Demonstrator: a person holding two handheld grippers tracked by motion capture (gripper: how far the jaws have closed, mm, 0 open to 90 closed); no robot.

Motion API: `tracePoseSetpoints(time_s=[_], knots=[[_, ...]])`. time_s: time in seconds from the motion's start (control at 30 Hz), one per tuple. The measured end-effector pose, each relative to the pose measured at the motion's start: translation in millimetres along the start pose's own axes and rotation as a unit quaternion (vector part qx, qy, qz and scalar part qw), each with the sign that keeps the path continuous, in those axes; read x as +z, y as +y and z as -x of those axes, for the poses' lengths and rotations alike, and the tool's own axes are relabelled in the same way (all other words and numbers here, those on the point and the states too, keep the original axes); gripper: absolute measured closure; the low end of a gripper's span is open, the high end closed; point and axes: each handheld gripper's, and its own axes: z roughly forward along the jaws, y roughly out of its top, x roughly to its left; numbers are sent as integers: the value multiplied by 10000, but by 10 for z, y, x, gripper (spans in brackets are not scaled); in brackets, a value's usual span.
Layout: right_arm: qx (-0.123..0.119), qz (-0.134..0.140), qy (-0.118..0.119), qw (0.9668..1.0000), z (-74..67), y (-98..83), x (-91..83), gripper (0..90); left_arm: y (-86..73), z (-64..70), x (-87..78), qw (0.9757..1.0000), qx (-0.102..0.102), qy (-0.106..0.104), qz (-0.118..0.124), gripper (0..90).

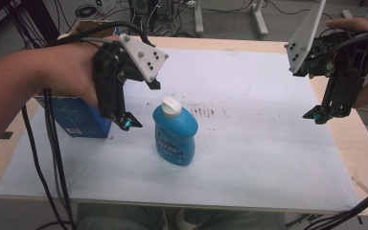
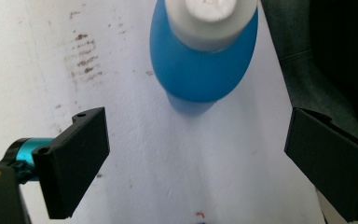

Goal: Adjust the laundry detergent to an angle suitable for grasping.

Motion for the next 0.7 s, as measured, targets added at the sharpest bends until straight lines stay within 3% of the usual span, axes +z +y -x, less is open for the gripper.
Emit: tracePoseSetpoints(time_s=[0.4,0.7], knots=[[-16,0,-9,10000,6,27,-15,25,-20,16,-225,9985,-283,92,-468,17],[-32,-3,15,10000,12,30,-14,25,31,9,-384,9942,-565,127,-902,18]])
